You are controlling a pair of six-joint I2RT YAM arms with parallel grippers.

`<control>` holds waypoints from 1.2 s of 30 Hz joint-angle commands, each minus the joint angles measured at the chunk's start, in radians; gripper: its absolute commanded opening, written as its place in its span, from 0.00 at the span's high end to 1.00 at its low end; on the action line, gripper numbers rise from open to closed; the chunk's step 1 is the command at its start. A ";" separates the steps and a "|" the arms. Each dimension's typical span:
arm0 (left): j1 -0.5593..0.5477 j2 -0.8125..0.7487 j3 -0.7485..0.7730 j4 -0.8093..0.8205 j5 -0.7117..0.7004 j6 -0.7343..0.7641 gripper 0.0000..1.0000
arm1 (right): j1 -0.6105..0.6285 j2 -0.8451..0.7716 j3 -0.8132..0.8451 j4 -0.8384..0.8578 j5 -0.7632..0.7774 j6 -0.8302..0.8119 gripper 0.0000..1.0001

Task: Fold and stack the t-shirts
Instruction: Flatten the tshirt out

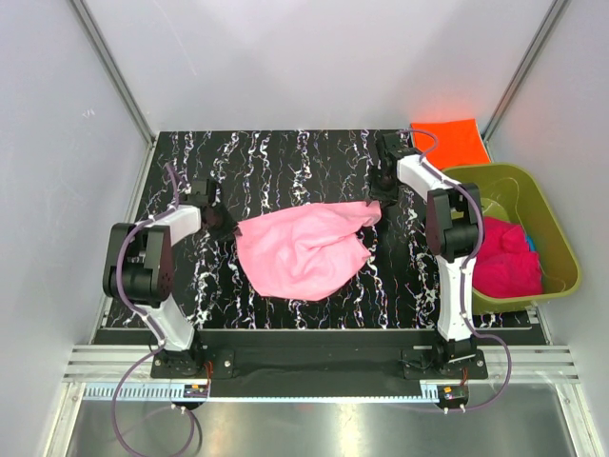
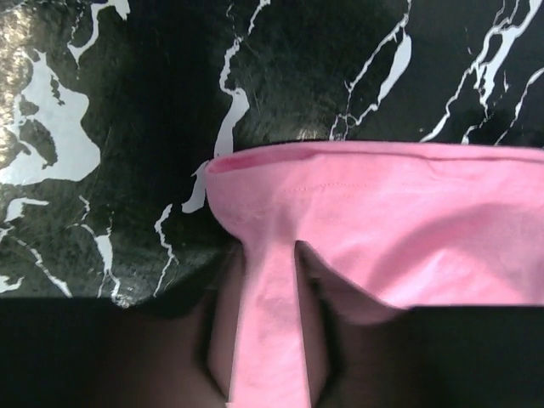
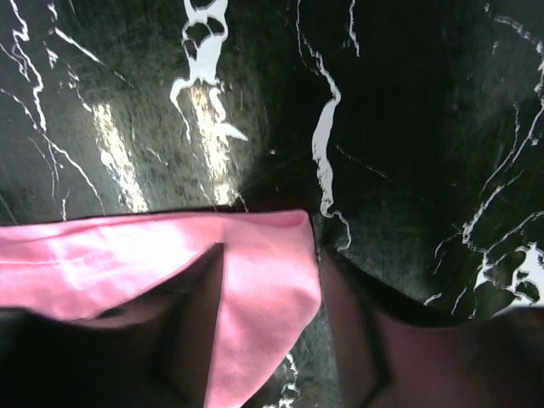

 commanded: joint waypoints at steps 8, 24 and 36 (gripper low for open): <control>0.003 0.036 0.157 0.044 0.085 0.040 1.00 | -0.008 -0.010 0.050 0.007 0.094 -0.019 1.00; -0.006 -0.510 0.658 -0.125 -0.027 0.155 1.00 | -0.008 -0.886 -0.005 0.102 0.042 0.115 1.00; -0.006 -0.763 0.569 -0.130 -0.010 0.111 1.00 | -0.008 -1.201 -0.088 0.148 -0.143 0.176 1.00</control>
